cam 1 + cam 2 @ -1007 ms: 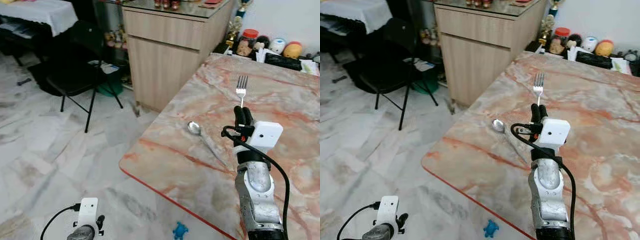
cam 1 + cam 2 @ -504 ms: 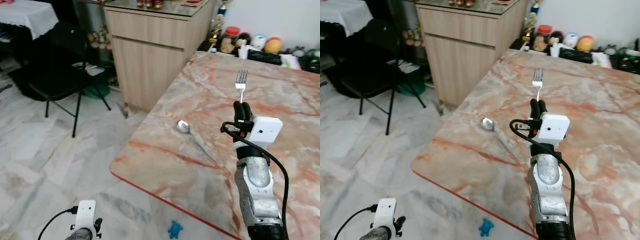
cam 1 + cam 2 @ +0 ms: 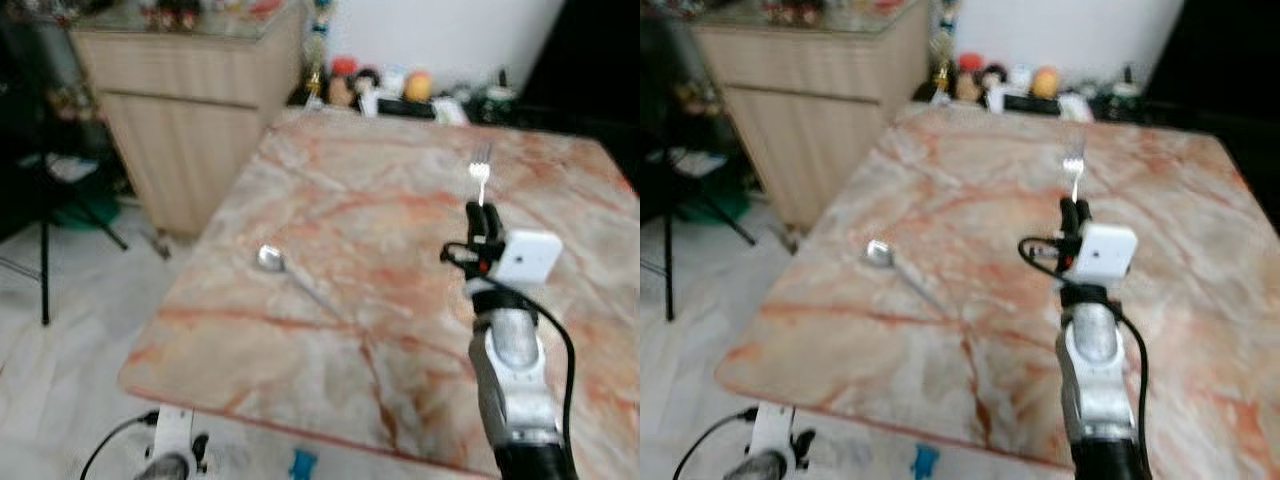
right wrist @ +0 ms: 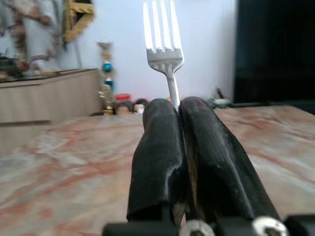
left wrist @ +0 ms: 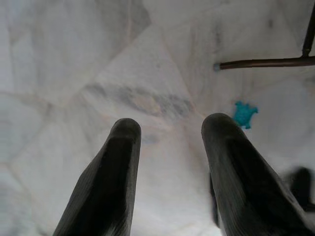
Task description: Setting the table
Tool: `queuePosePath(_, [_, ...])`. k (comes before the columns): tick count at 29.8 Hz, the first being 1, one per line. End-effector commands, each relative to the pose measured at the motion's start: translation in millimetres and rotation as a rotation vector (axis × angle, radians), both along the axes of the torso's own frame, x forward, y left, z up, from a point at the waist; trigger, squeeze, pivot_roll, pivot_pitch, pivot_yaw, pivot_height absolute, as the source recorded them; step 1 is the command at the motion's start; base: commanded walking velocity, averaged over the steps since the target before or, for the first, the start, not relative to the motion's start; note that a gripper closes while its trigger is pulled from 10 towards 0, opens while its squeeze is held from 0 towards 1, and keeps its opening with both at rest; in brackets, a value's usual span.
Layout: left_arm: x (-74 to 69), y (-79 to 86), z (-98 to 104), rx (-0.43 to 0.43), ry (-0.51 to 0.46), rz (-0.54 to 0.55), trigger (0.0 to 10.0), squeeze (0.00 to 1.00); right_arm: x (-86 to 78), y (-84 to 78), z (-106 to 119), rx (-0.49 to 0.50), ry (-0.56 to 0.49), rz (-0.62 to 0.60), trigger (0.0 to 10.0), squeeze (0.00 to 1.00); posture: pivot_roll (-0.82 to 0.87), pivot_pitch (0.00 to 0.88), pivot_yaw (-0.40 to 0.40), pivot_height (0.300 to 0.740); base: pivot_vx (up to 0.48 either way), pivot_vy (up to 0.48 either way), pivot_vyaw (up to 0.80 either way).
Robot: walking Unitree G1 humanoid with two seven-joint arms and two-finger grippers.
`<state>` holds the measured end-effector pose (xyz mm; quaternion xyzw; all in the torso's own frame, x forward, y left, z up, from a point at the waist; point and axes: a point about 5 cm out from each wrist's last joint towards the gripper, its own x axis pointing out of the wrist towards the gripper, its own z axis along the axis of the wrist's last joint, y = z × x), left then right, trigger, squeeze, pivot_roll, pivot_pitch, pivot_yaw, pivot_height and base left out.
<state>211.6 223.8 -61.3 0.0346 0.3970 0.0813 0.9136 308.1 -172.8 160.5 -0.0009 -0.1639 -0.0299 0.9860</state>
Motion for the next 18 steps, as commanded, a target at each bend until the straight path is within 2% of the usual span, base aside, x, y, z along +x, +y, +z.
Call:
queuePosePath(1, [-1.7, -4.8, -2.3, -0.016, 0.008, 0.005, 10.0, 0.0, -0.2, -3.4, 1.8, -0.005, -0.008, -0.009, 10.0, 0.0, 0.06, 0.008, 0.012, 0.74, 0.0, 0.0, -0.77])
queuePosePath(7, [-2.1, -5.4, -2.5, -0.02, 0.006, 0.013, 10.0, 0.0, 0.8, 1.6, 1.1, -0.015, -0.01, 0.018, 10.0, 0.0, 0.06, 0.007, 0.01, 0.74, 0.0, 0.0, 0.0])
queuePosePath(18, [-3.9, -5.4, -3.7, -0.011, 0.017, 0.011, 10.0, 0.0, 1.0, -0.3, 2.3, -0.019, -0.012, 0.017, 10.0, 0.0, 0.05, 0.008, 0.009, 0.74, 0.0, 0.0, 0.0])
